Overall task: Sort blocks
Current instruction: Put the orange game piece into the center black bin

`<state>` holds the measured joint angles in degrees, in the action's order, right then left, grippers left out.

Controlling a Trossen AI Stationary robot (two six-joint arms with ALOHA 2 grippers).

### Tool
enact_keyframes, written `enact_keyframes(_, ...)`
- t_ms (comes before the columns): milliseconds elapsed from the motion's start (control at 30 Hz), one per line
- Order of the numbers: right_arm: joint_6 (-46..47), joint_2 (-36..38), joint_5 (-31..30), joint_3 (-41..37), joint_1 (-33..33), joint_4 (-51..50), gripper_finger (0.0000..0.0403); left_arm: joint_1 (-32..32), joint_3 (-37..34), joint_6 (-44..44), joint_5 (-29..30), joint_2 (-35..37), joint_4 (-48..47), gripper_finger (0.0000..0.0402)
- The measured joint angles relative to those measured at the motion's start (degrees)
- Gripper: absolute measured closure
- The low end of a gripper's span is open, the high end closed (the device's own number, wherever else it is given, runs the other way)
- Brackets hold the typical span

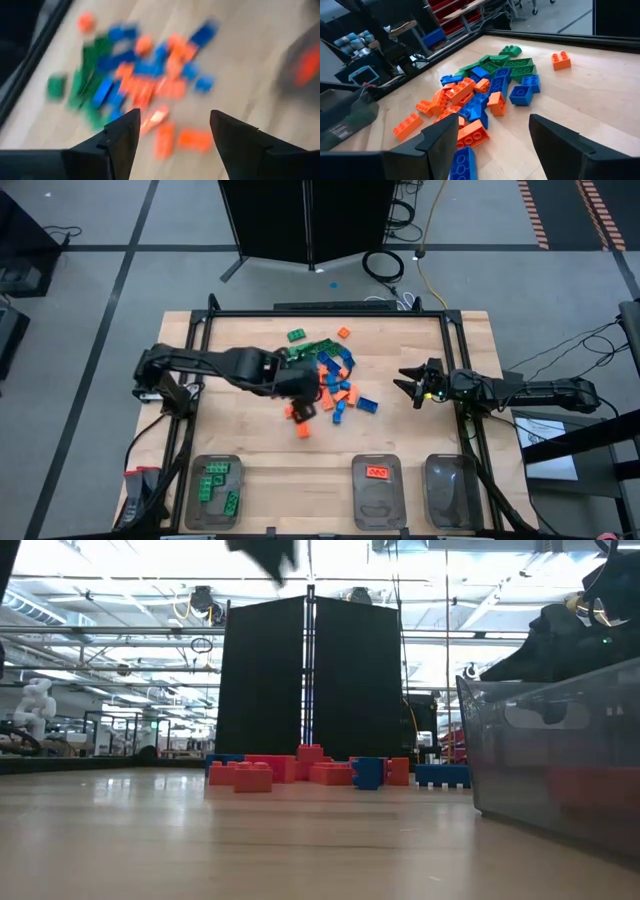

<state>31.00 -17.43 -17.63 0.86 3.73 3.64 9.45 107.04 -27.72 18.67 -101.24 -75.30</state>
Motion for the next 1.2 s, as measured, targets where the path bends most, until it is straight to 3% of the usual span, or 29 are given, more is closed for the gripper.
enact_keyframes(133,-0.10,0.00,0.03,0.00,0.00,-0.02,0.0165,1.26,-7.22,2.95,-1.92,0.03,0.95,0.0158)
enact_keyframes(333,-0.13,0.00,0.04,0.00,0.00,-0.06,0.0165,-1.50,-21.70,4.87,-6.12,-0.14,14.23,0.0158)
enact_keyframes(500,-0.15,0.00,0.02,0.00,0.00,-0.07,0.0165,-6.65,-28.21,12.34,-6.48,-0.06,24.81,0.0158)
enact_keyframes(867,-0.15,0.00,0.01,0.00,0.00,-0.11,0.0165,-16.85,-28.82,32.51,-18.85,-2.19,30.45,0.0158)
enact_keyframes(1200,-0.17,0.00,0.00,0.00,-0.01,-0.11,0.0165,-16.54,-28.82,42.62,-20.53,-9.53,31.33,0.0158)
